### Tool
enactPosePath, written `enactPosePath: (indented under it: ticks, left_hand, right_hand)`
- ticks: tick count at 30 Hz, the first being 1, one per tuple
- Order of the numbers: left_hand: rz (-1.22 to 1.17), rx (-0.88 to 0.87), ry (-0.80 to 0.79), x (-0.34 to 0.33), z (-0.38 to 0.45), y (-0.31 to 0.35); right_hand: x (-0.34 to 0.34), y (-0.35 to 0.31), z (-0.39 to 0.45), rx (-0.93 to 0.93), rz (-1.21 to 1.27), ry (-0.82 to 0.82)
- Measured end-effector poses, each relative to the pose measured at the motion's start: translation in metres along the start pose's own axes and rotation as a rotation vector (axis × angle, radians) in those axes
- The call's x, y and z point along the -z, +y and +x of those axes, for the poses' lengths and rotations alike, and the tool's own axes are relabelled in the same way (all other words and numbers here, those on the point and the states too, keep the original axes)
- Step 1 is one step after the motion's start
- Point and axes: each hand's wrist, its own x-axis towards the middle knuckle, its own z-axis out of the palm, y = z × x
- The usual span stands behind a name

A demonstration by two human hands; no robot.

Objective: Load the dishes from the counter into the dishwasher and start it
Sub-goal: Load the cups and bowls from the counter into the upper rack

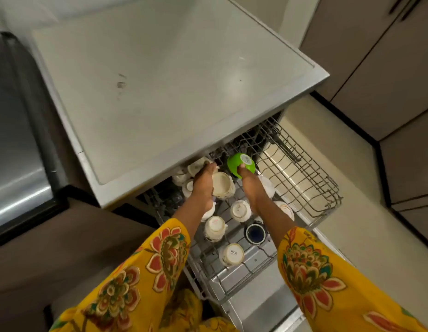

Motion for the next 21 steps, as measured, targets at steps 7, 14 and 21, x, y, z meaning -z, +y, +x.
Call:
enactPosePath:
  ticks: [7,14,21]
  left_hand:
    - [-0.182,-0.011,0.085,0.062,-0.065,-0.010]
    - [-0.165,-0.171,0.168,0.140,-0.120,-0.003]
    - [-0.171,-0.364,0.267,0.229,-0.169,0.019]
  right_hand:
    - [-0.051,-0.002,-0.077,0.078,-0.145,-0.165]
    - [-0.112,-0.007,-0.137,0.116,-0.238,-0.340]
    - [-0.186,-0.016,-0.193,0.248,-0.227,-0.440]
